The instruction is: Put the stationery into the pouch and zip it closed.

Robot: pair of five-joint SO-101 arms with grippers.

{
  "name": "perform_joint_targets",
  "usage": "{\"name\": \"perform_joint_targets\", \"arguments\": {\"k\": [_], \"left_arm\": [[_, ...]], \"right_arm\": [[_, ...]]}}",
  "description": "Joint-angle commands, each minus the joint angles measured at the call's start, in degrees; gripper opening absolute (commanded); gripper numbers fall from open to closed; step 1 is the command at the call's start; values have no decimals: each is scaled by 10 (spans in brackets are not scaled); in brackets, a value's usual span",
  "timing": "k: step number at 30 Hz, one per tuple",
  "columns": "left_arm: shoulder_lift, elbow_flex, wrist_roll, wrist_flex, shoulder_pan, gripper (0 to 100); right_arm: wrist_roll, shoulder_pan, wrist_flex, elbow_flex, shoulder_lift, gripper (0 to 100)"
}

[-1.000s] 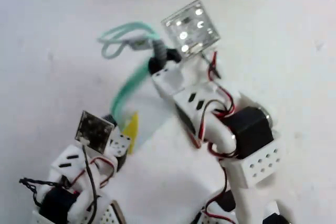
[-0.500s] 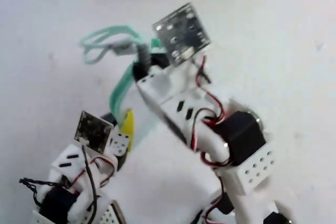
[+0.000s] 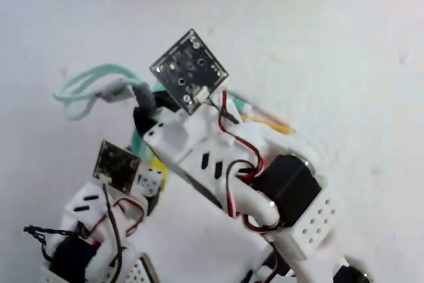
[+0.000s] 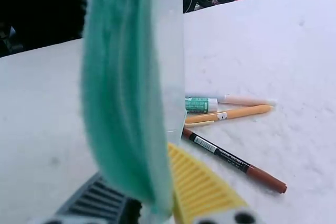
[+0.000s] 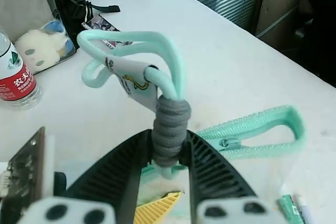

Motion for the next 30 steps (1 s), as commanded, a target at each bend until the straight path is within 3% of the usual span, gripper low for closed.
{"name": "perform_joint_targets", "arguments": {"k": [1,8,13,22,26,30], "left_arm": [[0,-24,-4,-21,-8,20],[0,-30,-6,-11,-8,20],[0,-120,-5,91,-9,20],[0,-101,-10,88,-9,33],[0,-101,0,90,-9,167],[0,-99,68,76,-9,282]], "right_arm": [[-6,-25,23,-4,-15,17],[-4,-56,13,-5,-15,17],[-5,1,-33,-5,-10,17],[-5,56,-44,18,-9,17],[-5,58,-44,72,-10,17],[-5,59,-45,81,-10,17]]}}
